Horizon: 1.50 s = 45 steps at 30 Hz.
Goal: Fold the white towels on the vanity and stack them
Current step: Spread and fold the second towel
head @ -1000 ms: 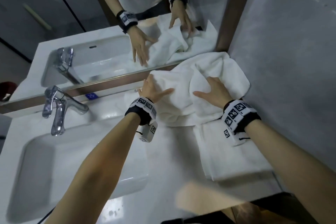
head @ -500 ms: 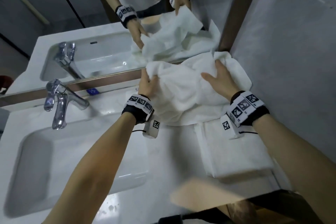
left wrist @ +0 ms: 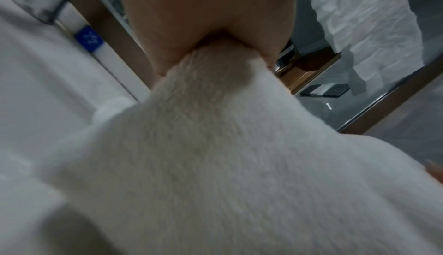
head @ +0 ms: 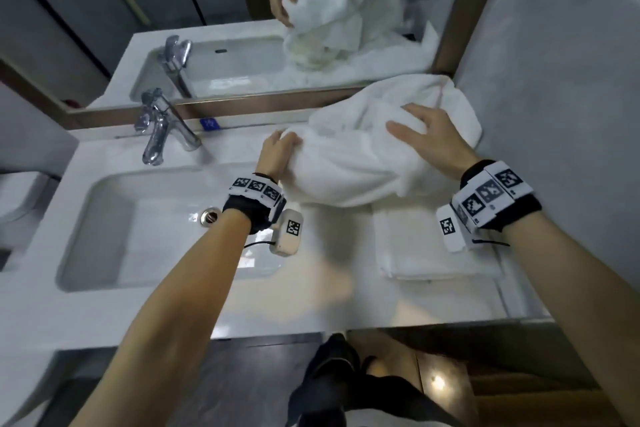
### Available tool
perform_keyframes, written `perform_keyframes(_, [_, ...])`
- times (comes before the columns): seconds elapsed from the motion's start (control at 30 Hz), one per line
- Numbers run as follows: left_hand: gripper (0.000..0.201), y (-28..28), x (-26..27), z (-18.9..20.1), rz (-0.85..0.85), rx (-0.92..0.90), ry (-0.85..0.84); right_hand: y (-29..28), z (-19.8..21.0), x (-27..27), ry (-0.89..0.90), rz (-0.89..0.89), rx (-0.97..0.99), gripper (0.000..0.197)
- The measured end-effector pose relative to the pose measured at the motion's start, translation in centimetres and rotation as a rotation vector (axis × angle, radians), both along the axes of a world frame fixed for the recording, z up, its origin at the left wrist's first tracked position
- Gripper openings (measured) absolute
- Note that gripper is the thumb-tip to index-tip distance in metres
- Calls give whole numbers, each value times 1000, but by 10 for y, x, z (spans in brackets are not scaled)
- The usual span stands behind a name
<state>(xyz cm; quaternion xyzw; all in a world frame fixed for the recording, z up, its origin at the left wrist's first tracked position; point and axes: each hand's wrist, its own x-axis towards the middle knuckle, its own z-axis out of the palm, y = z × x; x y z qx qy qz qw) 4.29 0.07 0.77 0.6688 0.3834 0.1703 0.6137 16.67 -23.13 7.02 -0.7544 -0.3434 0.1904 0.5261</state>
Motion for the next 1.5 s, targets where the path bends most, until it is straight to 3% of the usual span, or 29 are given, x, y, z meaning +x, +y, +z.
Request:
perform_keyframes(0.1, [21, -15, -35, -18, -88, -20, 180, -16, -10, -21, 79, 208, -98, 6])
perform_keyframes(0.23, [16, -33, -82, -47, -282, -91, 352, -30, -31, -41, 111, 459, -375, 18])
perform_keyframes(0.3, [10, -43, -99, -55, -434, -41, 504, -35, -40, -49, 148, 569, -538, 32])
perform_keyframes(0.37, [25, -47, -109, -62, -588, 78, 668, -38, -49, -56, 164, 632, -663, 44])
perform_keyframes(0.43, [28, -47, -115, -65, -672, 169, 766, -42, -55, -62, 156, 652, -746, 39])
perform_keyframes(0.5, [16, -47, -115, -61, -652, 232, 815, -44, -57, -64, 124, 628, -812, 19])
perform_keyframes(0.6, [26, -45, -107, -56, -451, 379, 761, -43, -56, -59, 12, 526, -839, 15])
perform_keyframes(0.67, [19, -45, -96, -52, -339, 519, 639, -42, -53, -53, -53, 399, -778, 24])
perform_keyframes(0.73, [28, -43, -80, -47, -315, 539, 478, -41, -50, -46, -54, 229, -653, 31])
perform_keyframes(0.8, [37, -44, -57, -38, -443, 579, 372, -42, -49, -38, -25, 68, -535, 34])
perform_keyframes(0.9, [48, -57, -21, -29, -781, 740, 336, -48, -54, -25, 38, -142, -440, 32])
perform_keyframes(1.0, [55, -72, 6, -28, -1049, 753, 450, -59, -62, -13, 86, -304, -391, 24])
perform_keyframes(1.1, [52, -69, 19, -32, -1143, 845, 570, -72, -72, -8, 142, -421, -370, 28])
perform_keyframes(1.23, [43, -36, 14, -34, -1129, 633, 576, -82, -82, -10, 132, -409, -459, 15])
perform_keyframes(1.37, [29, -4, 3, -29, -1024, 655, 520, -81, -86, -7, 39, -388, -478, 35])
perform_keyframes(1.43, [21, 11, -1, -25, -975, 617, 461, -75, -80, -6, -16, -278, -441, 26])
perform_keyframes(1.5, [13, 24, -6, -19, -1030, 480, 481, -69, -75, -3, -16, -138, -421, 18])
